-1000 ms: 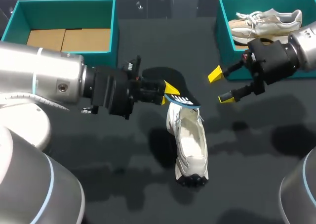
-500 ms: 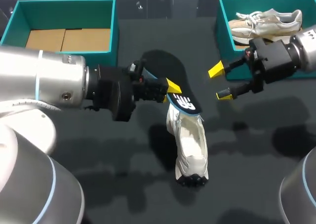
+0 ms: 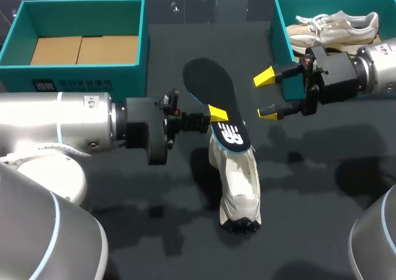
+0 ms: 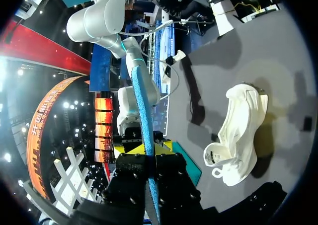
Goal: Take the shoe out of the shoebox, open the shoe tongue, remove and reinsert the insole, then place the shoe into the shoebox
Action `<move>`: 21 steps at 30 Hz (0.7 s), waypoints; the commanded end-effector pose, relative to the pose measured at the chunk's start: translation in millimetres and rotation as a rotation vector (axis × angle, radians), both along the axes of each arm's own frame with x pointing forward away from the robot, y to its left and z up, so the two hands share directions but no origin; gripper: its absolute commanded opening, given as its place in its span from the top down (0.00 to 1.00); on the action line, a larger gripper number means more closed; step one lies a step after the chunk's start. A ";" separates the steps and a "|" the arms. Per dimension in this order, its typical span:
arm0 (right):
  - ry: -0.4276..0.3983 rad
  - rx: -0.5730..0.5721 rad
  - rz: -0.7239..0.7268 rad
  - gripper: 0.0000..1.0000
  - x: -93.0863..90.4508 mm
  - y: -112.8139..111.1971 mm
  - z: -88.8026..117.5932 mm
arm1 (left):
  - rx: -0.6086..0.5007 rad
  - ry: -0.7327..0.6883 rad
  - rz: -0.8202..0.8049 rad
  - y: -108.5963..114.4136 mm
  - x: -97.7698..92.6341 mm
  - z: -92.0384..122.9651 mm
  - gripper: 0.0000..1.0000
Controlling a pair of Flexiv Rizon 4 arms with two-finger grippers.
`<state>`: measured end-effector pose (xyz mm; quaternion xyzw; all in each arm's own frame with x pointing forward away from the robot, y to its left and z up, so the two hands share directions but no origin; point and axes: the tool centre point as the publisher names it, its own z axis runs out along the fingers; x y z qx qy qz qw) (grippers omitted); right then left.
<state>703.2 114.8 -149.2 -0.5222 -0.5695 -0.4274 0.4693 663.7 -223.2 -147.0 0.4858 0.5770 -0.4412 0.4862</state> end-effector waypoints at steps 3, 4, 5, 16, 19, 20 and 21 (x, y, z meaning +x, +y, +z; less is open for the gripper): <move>0.001 -0.001 -0.027 0.00 4.2 19.4 -6.5 | -0.048 -0.021 -0.021 -13.3 6.1 -9.7 1.00; 0.000 -0.002 -0.031 0.00 4.6 21.2 -7.3 | -0.046 -0.018 -0.023 -14.1 7.2 -10.4 1.00; -0.003 0.004 -0.032 0.00 4.5 22.4 -7.7 | -0.045 -0.016 -0.024 -14.5 8.0 -11.0 1.00; -0.017 0.043 -0.044 0.44 1.6 39.5 -13.9 | -0.029 0.003 -0.065 -19.8 21.3 -18.6 1.00; -0.014 0.053 -0.043 0.45 2.1 42.7 -16.7 | -0.020 0.000 -0.086 -21.8 20.5 -20.1 1.00; -0.013 0.054 -0.043 0.48 2.2 43.5 -17.4 | -0.018 -0.001 -0.091 -22.4 20.3 -20.9 1.00; -0.013 0.057 -0.043 0.49 2.5 44.4 -18.0 | -0.017 0.000 -0.095 -22.8 20.0 -21.4 1.00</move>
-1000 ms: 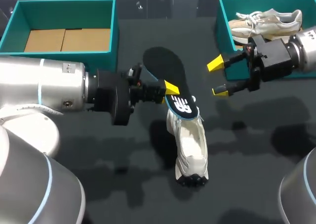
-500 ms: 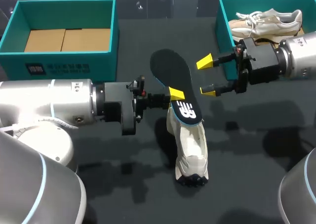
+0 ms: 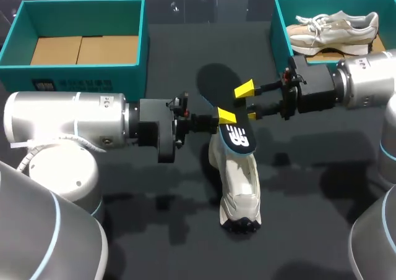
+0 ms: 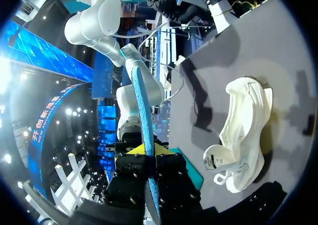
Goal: Take the shoe out of the shoebox, open the shoe tongue, remove and reinsert the insole, then place the shoe into the shoebox
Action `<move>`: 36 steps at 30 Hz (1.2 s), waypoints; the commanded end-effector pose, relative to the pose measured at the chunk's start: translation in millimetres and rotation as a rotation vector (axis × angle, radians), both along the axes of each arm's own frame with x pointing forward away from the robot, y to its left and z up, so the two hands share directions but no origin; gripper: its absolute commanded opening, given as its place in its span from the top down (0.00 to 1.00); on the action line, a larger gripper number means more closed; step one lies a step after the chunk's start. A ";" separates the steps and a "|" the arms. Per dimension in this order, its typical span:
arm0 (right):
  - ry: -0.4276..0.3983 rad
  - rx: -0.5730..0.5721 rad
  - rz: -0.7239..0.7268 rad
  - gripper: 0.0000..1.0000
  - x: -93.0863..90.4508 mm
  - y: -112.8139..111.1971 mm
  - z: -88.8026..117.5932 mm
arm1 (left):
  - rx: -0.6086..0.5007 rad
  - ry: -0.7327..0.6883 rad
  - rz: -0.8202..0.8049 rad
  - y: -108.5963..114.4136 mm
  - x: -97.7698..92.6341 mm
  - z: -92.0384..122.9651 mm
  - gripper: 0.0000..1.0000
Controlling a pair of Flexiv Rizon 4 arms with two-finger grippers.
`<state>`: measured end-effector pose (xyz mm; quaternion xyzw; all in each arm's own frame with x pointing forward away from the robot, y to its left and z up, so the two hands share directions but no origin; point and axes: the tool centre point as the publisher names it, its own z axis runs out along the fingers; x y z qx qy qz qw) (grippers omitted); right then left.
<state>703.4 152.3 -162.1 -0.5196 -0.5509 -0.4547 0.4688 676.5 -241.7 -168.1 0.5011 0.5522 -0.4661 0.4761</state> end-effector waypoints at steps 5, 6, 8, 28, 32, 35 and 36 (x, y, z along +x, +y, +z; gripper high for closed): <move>-0.003 0.020 -0.001 0.53 3.7 10.1 -6.4 | 0.014 0.002 -0.028 -6.1 6.4 -2.6 1.00; -0.004 0.023 -0.001 0.53 3.8 10.3 -6.7 | 0.014 0.002 -0.029 -6.5 6.3 -3.0 1.00; -0.006 0.029 -0.005 0.54 4.1 10.6 -7.3 | 0.016 0.001 -0.035 -7.6 5.7 -3.4 1.00; 0.004 0.054 -0.009 1.00 5.0 15.2 -12.1 | 0.037 -0.026 -0.031 -9.2 4.9 -10.0 1.00; 0.001 0.056 -0.008 1.00 4.7 15.8 -12.2 | 0.043 -0.018 -0.017 -9.6 4.5 -10.7 0.95; 0.001 0.058 -0.007 1.00 3.6 14.5 -12.6 | 0.044 -0.003 -0.004 -3.5 4.8 -8.5 0.00; 0.002 0.059 -0.007 1.00 3.3 13.6 -12.8 | 0.044 0.000 -0.001 -1.2 4.6 -7.5 0.00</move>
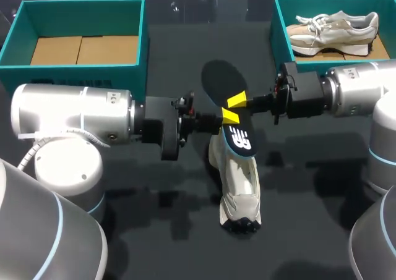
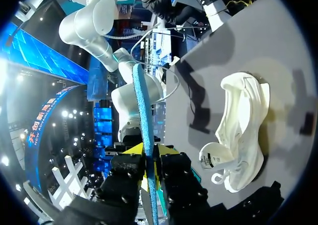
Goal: Take the shoe out of the shoebox, open the shoe tongue, remove and reinsert the insole, then place the shoe into the shoebox
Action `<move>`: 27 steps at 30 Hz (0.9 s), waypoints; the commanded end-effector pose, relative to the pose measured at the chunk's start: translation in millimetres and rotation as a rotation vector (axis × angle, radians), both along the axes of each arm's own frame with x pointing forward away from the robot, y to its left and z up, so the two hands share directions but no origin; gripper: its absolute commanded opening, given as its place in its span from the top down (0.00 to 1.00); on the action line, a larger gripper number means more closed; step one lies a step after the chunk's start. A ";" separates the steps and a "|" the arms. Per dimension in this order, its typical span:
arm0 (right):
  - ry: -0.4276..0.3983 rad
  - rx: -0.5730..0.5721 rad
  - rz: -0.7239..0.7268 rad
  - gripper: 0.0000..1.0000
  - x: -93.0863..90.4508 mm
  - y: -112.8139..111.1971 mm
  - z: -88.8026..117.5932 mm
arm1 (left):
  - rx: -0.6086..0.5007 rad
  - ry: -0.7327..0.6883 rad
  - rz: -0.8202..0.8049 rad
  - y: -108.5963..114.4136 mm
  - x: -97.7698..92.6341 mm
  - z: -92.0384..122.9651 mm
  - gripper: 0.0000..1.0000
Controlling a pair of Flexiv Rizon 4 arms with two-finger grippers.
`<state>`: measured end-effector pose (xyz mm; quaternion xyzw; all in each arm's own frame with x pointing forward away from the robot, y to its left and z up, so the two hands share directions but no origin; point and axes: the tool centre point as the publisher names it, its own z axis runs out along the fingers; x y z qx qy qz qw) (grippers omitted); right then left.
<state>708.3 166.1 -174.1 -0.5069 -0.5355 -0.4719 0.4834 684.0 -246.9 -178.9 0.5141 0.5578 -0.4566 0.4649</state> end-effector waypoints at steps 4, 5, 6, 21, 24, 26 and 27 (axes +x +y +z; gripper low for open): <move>0.007 0.007 -0.014 1.00 -4.2 -10.4 -4.4 | 0.038 0.013 0.029 28.4 -3.1 10.5 0.00; 0.008 0.007 -0.016 1.00 -4.4 -10.9 -4.9 | 0.038 0.014 0.029 30.9 -2.8 11.0 0.00; 0.013 0.008 -0.021 1.00 -5.7 -13.4 -6.9 | 0.046 0.021 0.038 42.0 -0.8 13.6 0.00; 0.006 0.030 0.016 1.00 -8.5 -16.4 -24.1 | 0.146 -0.095 0.110 80.0 19.3 20.2 0.00; 0.006 0.030 0.016 1.00 -8.5 -16.4 -24.1 | 0.146 -0.095 0.110 80.0 19.3 20.2 0.00; 0.006 0.030 0.016 1.00 -8.5 -16.4 -24.1 | 0.146 -0.095 0.110 80.0 19.3 20.2 0.00; 0.006 0.030 0.016 1.00 -8.5 -16.4 -24.1 | 0.146 -0.095 0.110 80.0 19.3 20.2 0.00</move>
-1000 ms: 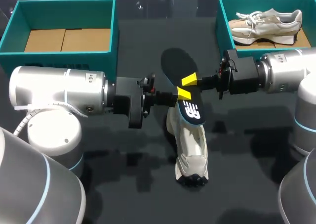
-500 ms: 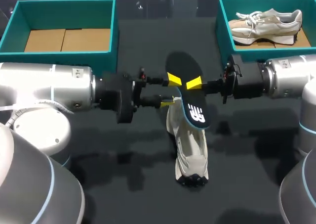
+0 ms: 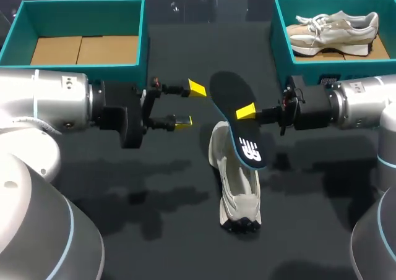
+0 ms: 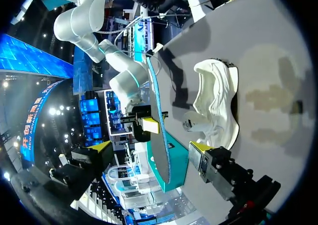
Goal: Take the shoe out of the shoebox, open the shoe tongue, remove and reinsert the insole, then place the shoe into the shoebox
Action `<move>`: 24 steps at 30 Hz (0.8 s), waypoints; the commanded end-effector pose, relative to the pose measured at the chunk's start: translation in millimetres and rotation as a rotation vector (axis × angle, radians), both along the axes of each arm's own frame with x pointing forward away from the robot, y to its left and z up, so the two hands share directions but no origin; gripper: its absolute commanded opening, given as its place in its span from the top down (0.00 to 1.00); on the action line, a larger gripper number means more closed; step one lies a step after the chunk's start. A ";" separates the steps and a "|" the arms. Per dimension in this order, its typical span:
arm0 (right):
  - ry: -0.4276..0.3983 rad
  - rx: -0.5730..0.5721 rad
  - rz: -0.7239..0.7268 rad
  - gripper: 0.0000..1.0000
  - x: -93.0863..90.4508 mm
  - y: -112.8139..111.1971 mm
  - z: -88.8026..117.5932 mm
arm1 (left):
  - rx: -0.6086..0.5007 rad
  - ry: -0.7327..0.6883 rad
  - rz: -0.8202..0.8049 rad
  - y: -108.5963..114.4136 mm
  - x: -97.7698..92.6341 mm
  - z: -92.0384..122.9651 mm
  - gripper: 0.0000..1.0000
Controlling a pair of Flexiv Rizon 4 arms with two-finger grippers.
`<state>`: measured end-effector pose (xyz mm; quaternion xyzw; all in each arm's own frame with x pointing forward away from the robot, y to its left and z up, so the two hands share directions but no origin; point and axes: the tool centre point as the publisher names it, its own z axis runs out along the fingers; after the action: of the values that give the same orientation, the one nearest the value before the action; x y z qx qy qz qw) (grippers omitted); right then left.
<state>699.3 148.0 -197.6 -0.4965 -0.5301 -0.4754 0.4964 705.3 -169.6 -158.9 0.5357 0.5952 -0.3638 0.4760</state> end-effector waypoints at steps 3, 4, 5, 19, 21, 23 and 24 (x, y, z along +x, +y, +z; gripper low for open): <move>0.000 -0.002 0.001 1.00 0.5 1.6 -0.6 | 0.044 0.035 0.014 8.5 16.8 15.6 0.00; 0.000 -0.002 0.001 1.00 0.5 1.6 -0.6 | 0.055 0.059 0.012 10.3 22.9 19.5 0.00; 0.000 -0.002 0.001 1.00 0.5 1.6 -0.6 | 0.077 0.098 -0.002 12.1 31.6 25.0 0.00; 0.000 -0.002 0.001 1.00 0.5 1.6 -0.6 | 0.331 0.236 0.017 9.7 53.7 40.6 0.00; 0.000 -0.002 0.001 1.00 0.5 1.6 -0.6 | 0.331 0.236 0.017 9.7 53.7 40.6 0.00; 0.000 -0.002 0.001 1.00 0.5 1.6 -0.6 | 0.331 0.236 0.017 9.7 53.7 40.6 0.00; 0.000 -0.002 0.001 1.00 0.5 1.6 -0.6 | 0.331 0.236 0.017 9.7 53.7 40.6 0.00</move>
<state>700.9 148.6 -197.9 -0.4957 -0.5308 -0.4746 0.4973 756.3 -157.7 -119.1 0.5474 0.6958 -0.3295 0.3281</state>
